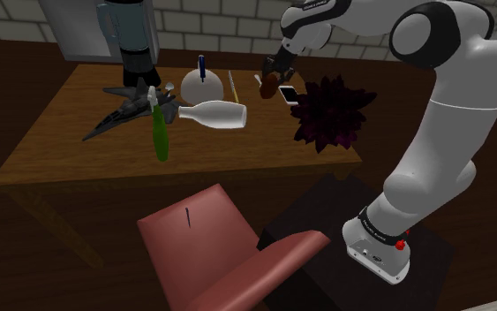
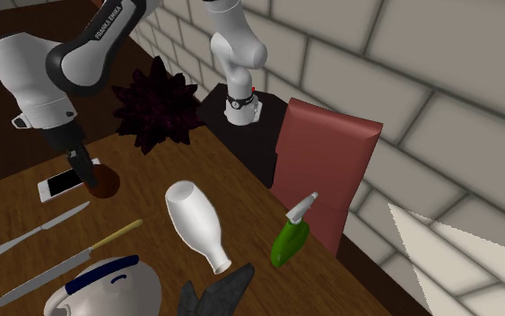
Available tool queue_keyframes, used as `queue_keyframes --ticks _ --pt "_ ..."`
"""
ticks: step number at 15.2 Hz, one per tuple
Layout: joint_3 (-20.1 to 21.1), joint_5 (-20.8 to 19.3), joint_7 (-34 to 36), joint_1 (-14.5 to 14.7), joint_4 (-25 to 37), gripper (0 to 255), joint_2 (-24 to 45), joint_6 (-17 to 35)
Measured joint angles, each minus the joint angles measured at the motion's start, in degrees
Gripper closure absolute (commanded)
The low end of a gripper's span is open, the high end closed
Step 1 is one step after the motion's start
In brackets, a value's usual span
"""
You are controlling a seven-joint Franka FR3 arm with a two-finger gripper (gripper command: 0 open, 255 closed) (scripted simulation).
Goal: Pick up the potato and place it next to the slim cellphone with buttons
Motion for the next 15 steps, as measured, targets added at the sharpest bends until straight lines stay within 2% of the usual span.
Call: queue_keyframes --ticks 10,15 --pt "0.6 1.7 -2.3 0.0 -2.1 255 3.2 5.9" --pt "0.7 1.8 -2.5 -0.1 -2.0 255 3.4 6.2"
